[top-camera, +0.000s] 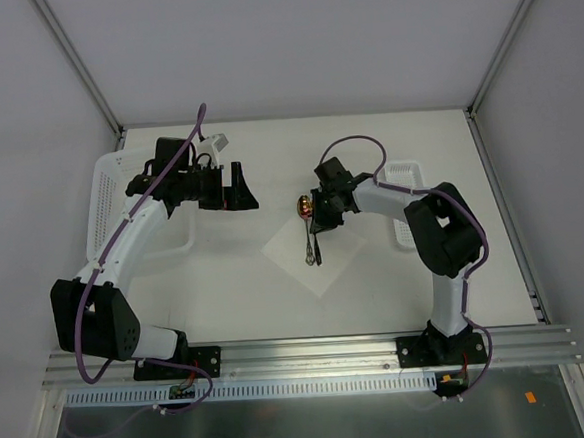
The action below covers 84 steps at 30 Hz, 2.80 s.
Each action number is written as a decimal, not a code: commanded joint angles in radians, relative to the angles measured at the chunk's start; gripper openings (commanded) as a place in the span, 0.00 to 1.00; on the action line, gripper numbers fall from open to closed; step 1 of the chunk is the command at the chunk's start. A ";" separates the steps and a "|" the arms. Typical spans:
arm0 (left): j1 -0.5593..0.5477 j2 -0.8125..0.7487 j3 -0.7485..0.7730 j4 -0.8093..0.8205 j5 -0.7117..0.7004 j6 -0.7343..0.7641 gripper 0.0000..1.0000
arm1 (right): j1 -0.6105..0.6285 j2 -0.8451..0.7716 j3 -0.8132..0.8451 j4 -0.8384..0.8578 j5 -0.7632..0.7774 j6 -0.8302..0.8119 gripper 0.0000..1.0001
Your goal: Place the utensils on the paper napkin and roll it up
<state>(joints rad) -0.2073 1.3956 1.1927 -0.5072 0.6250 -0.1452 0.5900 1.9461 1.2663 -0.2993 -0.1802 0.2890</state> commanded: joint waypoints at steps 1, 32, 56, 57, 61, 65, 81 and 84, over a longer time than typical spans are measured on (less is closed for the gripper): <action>0.014 -0.007 0.013 -0.002 0.018 0.013 0.99 | 0.005 0.005 0.005 0.020 0.004 0.025 0.15; 0.013 -0.087 -0.027 -0.002 0.080 0.192 0.95 | -0.044 -0.045 0.021 0.028 -0.110 0.141 0.26; -0.811 0.284 -0.004 0.007 -0.275 0.820 0.40 | -0.259 -0.414 -0.311 -0.012 -0.165 0.076 0.20; -0.819 0.293 -0.002 0.010 -0.265 0.828 0.40 | -0.268 -0.417 -0.315 -0.015 -0.168 0.072 0.21; -0.851 0.330 -0.001 0.024 -0.257 0.829 0.42 | -0.283 -0.421 -0.323 -0.023 -0.179 0.055 0.21; -0.860 0.376 0.001 0.044 -0.257 0.823 0.43 | -0.291 -0.424 -0.317 -0.032 -0.179 0.045 0.21; -0.899 0.431 -0.019 0.122 -0.265 0.796 0.36 | -0.321 -0.427 -0.337 -0.034 -0.182 0.036 0.23; -0.905 0.433 -0.034 0.128 -0.272 0.788 0.33 | -0.325 -0.426 -0.337 -0.034 -0.183 0.033 0.23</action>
<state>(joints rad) -1.0988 1.8290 1.1671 -0.3985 0.3546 0.6483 0.2737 1.5543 0.9363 -0.3233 -0.3492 0.3389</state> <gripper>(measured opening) 0.339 0.229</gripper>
